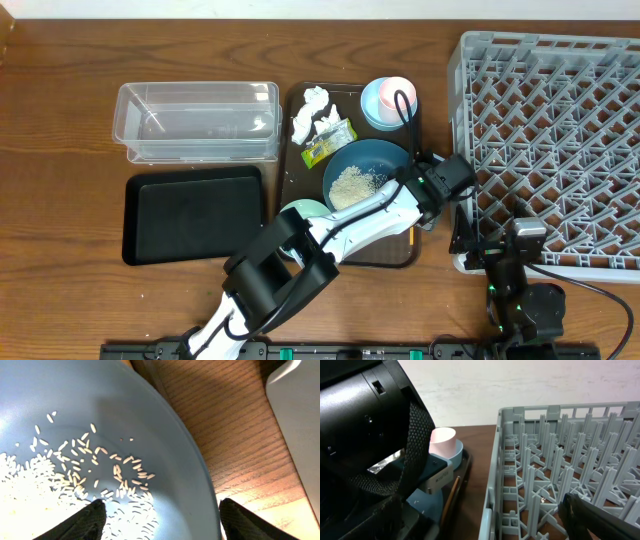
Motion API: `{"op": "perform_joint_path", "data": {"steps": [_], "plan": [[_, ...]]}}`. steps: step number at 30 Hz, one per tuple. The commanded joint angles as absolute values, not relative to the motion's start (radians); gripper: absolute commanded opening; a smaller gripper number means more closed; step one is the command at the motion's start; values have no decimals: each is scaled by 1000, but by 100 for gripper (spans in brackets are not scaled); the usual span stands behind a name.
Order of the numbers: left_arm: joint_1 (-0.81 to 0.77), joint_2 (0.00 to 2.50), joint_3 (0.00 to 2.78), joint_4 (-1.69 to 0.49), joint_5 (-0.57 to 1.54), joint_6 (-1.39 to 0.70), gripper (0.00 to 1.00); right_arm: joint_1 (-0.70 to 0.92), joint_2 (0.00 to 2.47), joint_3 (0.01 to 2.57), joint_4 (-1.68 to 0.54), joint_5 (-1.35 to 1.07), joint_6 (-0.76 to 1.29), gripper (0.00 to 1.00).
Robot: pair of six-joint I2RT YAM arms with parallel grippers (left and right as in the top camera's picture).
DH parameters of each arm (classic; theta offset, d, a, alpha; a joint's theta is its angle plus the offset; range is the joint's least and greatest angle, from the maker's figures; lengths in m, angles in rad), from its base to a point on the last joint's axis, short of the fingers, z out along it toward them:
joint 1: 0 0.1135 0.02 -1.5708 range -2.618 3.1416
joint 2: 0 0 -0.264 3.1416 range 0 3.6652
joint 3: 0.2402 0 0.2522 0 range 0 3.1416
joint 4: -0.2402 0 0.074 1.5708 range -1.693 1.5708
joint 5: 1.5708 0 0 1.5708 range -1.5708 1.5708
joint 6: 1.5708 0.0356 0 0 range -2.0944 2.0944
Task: Sort waste into correct bins and load items into the dishwasher rack
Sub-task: 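Lower the left gripper and grasp the blue plate's right rim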
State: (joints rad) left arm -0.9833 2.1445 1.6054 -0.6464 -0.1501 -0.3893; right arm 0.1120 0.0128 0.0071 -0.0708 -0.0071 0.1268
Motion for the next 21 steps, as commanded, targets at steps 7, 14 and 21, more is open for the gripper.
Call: {"op": "perform_joint_path", "data": {"steps": [7, 14, 21], "plan": [[-981, 2115, 1620, -657, -155, -385, 67, 119, 9, 6, -75, -4, 141, 99], [-981, 2125, 1606, -653, -123, -398, 67, 119, 9, 6, -75, -4, 141, 99], [-981, 2126, 1598, -650, -124, -398, 62, 119, 9, 6, -75, -4, 141, 99]]}}
